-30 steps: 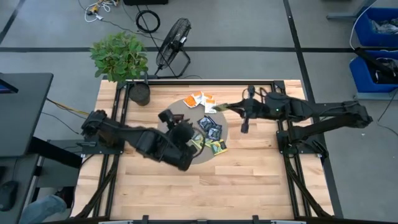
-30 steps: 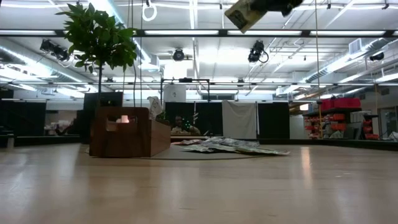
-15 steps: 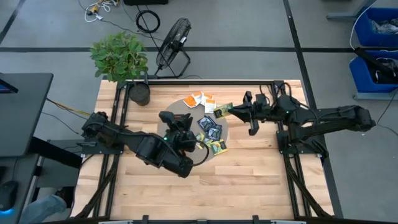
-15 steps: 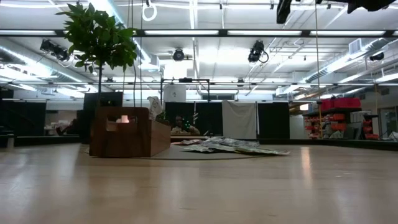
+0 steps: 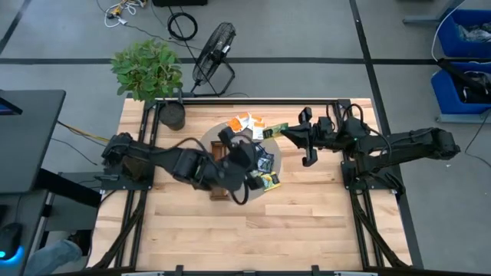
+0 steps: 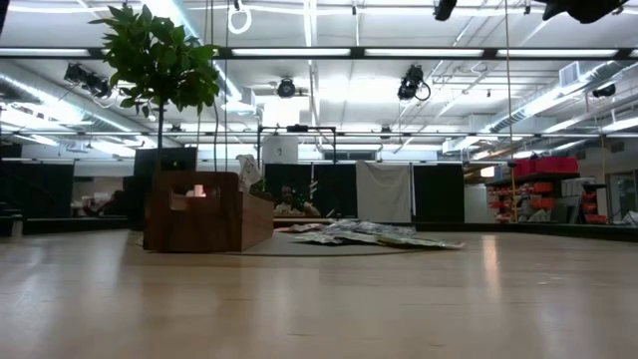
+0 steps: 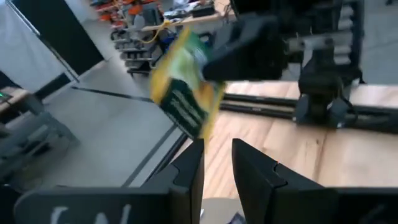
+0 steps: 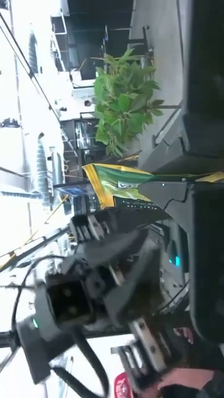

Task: Pick & Place Tea
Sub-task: Put the yellow tea bag into the middle section of the wooden organizer

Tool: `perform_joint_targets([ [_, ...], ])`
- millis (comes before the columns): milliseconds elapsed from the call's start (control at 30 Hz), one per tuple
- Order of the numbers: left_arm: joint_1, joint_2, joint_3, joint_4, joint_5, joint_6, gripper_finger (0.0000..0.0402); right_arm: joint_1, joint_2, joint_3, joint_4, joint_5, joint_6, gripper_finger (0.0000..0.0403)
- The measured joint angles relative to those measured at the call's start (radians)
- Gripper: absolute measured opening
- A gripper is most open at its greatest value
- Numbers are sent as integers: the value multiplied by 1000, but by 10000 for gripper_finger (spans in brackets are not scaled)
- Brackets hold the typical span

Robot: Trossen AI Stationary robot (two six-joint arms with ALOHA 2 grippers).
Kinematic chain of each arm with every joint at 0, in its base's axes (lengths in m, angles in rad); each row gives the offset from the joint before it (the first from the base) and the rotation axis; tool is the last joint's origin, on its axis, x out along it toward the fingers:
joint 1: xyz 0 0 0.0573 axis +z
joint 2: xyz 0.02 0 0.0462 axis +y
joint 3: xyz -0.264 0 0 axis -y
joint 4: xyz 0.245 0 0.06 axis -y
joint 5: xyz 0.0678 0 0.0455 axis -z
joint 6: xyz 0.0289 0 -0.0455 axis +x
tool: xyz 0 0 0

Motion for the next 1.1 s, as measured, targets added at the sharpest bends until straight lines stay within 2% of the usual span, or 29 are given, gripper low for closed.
perform_joint_targets([
  [267,44,-4,0,9,14,-72,87,0,-1,0,23,-17,-19,4],
  [500,77,-4,0,67,103,-60,87,1,-1,0,26,-38,-22,4],
  [733,84,-4,0,71,109,-56,86,5,-1,0,29,-40,-23,4],
  [833,83,-4,0,73,109,-56,71,5,-1,0,32,-40,-23,4],
  [1000,81,-4,0,72,112,-10,10,5,-1,0,28,-40,-16,4],
  [1100,77,-4,0,68,113,5,4,5,-1,0,14,-40,-17,5],
])
